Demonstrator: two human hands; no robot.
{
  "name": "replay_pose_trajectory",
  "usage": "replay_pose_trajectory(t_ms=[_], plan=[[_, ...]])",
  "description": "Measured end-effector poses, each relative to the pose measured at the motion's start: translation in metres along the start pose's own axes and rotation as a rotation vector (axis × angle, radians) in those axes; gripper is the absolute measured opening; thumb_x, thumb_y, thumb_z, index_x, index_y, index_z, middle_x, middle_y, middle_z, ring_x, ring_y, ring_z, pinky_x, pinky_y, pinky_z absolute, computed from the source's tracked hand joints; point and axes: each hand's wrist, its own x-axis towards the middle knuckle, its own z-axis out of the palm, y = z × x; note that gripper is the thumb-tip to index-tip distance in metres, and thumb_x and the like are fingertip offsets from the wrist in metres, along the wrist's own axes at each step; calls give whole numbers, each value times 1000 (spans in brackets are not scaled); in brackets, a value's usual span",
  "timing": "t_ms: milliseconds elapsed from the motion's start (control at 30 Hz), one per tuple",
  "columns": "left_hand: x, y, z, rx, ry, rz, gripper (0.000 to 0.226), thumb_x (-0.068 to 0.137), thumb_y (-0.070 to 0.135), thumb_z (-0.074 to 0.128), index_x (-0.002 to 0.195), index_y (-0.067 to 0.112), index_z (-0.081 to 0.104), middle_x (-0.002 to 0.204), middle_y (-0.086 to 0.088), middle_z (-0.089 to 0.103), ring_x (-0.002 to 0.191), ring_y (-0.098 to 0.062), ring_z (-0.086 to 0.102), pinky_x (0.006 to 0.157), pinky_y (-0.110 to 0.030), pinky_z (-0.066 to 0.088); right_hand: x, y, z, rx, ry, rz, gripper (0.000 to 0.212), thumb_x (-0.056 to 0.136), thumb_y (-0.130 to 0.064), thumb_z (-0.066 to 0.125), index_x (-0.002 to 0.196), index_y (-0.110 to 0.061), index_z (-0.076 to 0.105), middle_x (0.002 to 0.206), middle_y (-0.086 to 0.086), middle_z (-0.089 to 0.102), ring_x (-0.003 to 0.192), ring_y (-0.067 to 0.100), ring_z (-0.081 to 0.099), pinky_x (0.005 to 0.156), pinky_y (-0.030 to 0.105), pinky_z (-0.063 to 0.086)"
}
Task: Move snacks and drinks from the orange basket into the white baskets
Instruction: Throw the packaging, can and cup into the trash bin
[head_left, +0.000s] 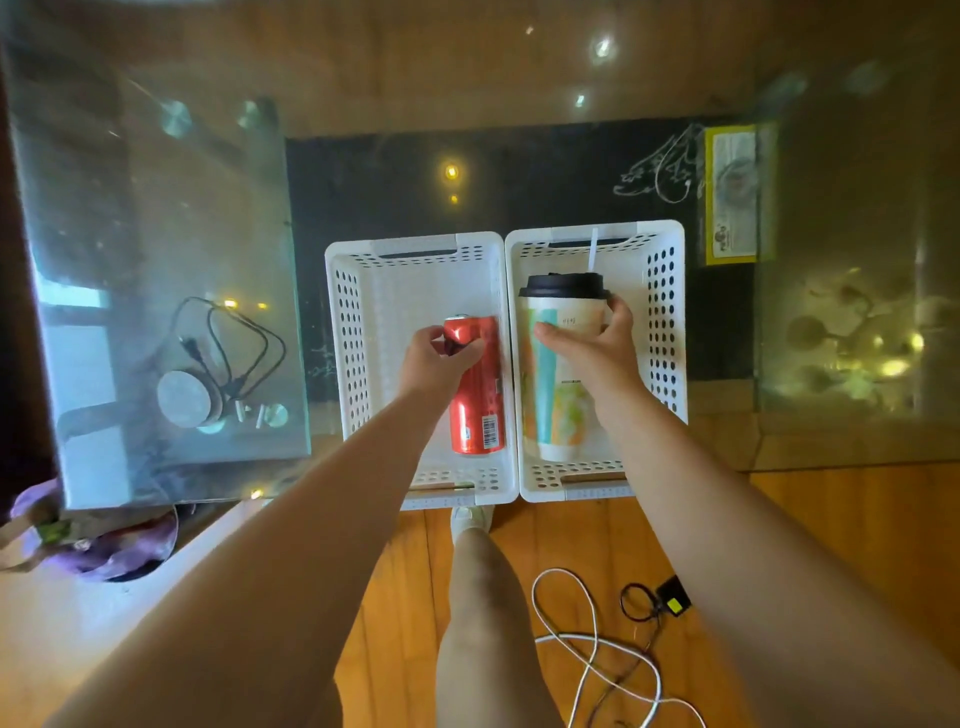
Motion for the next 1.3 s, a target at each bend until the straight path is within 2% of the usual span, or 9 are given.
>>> replay_pose_trajectory(t_ms=[67, 233, 400, 567, 733, 900, 1033, 1167, 1300], plan=[[-1, 0, 1, -1, -1, 10, 48, 82, 26, 68, 124, 10, 50, 111, -6, 62, 93, -18, 58, 74, -26, 43, -1, 1, -1, -3, 14, -18, 89, 64, -21, 82, 136, -21, 30, 123, 4, 56, 104, 20, 60, 91, 40, 51], [-12, 4, -7, -16, 12, 41, 48, 82, 23, 68, 123, 8, 49, 119, -10, 60, 102, -23, 59, 82, -31, 47, -15, -1, -10, -26, 47, -114, 79, 64, -20, 82, 128, -25, 36, 115, -2, 57, 101, 16, 60, 83, 35, 53], [-46, 9, -39, -92, -1, 162, 47, 85, 25, 65, 126, 14, 46, 108, 3, 55, 89, -8, 57, 64, -11, 43, -52, -20, -21, -37, 114, -272, 81, 64, -23, 81, 129, -34, 35, 121, -7, 55, 105, 9, 58, 85, 33, 53], [-87, -3, -95, -234, 41, 246, 44, 81, 28, 68, 120, 21, 47, 112, 2, 58, 103, -12, 59, 91, -32, 50, -104, -40, -11, -35, 75, -403, 87, 62, -24, 82, 132, -41, 33, 120, -20, 52, 105, -5, 57, 82, 23, 51], [-124, -34, -163, -347, 53, 251, 53, 71, 35, 70, 118, 19, 49, 110, 1, 61, 105, -18, 61, 95, -41, 50, -160, -46, 34, -126, -76, -439, 86, 62, -24, 83, 130, -44, 34, 114, -30, 49, 95, -23, 52, 66, 5, 49], [-144, -85, -241, -475, 172, 161, 55, 70, 28, 73, 119, 17, 51, 112, -6, 62, 110, -27, 60, 94, -45, 51, -214, -34, 120, -231, -250, -370, 96, 60, -22, 83, 135, -45, 28, 129, -16, 49, 112, 4, 53, 91, 39, 52], [-154, -134, -310, -559, 259, 122, 59, 75, 16, 74, 128, 13, 48, 116, -12, 64, 109, -26, 61, 95, -44, 50, -259, -18, 206, -279, -392, -359, 95, 61, -21, 82, 135, -46, 28, 120, -34, 46, 105, -12, 50, 95, 36, 49], [-166, -195, -381, -572, 361, 109, 46, 76, 12, 74, 112, 34, 57, 99, 8, 67, 89, 0, 63, 84, -29, 52, -302, -2, 292, -324, -529, -380, 98, 63, -8, 80, 128, -58, 26, 143, -16, 35, 128, 7, 40, 105, 43, 41], [-176, -255, -443, -633, 486, -19, 52, 66, 20, 77, 110, 29, 51, 109, -2, 61, 104, -22, 61, 89, -44, 52, -330, 18, 369, -351, -603, -415, 105, 62, 0, 78, 126, -59, 21, 148, -11, 28, 134, 11, 35, 107, 47, 38]])
